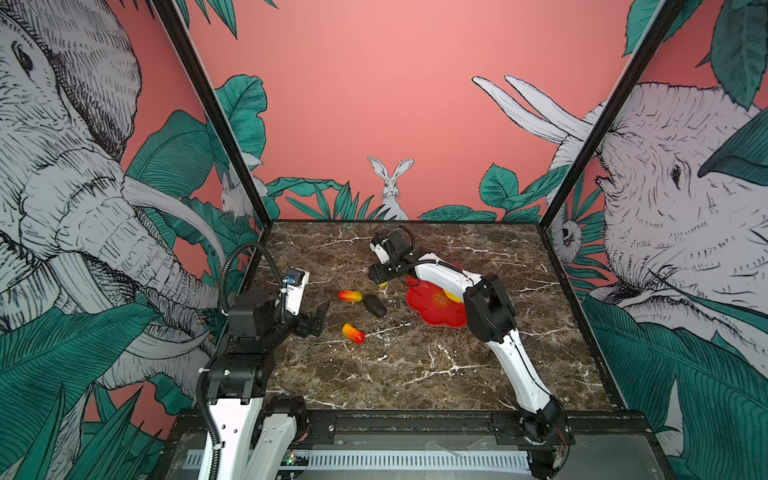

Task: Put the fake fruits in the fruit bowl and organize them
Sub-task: 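Move the right gripper to the yellow apple and grasp it, then carry the yellow apple with the right gripper into the bowl and release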

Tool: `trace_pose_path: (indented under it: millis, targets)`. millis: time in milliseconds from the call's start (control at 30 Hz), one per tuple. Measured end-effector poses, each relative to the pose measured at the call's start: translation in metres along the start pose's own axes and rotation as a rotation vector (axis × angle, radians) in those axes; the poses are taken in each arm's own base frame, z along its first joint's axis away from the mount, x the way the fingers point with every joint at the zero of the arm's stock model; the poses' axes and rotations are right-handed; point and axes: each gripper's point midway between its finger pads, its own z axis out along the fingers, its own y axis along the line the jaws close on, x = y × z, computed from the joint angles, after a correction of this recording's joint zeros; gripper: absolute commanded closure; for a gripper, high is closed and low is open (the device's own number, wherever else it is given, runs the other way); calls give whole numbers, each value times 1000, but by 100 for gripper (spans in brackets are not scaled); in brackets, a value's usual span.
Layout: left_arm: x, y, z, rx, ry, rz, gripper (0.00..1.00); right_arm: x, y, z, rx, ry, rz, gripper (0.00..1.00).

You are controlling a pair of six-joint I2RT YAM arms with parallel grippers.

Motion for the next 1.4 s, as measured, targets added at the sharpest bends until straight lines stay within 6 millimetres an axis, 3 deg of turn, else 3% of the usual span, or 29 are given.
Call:
trace_pose_path:
  millis: [233,367,500,633,733,800,967,1100,1233,1400]
  targets:
    - [0,0,0,0,0,0,0,-1,0,-3,3,2,3,52]
    - [0,0,0,-1,-1,0,0,-1,4,-25,1,-1,-11,54]
    - [0,0,1,-1,-2,0,0,-8,13,-86,1,-53,-36,55]
    - [0,0,1,0,-2,0,0,-12,19,-164,28,-150,-70,54]
    - [0,0,1,0,-2,0,0,3,11,-205,75,-188,-74,55]
    - [0,0,1,3,-3,0,0,20,1,-219,109,-186,-66,55]
    - [0,-2,1,14,-6,0,0,91,-48,-229,210,-90,21,55]
    - [-1,-3,0,21,-10,1,0,127,-83,-230,275,-32,103,56]
    - [-1,-4,0,23,-13,2,0,142,-102,-228,311,-15,148,58]
    - [-2,-4,-1,22,-17,3,0,142,-114,-217,320,-24,174,60]
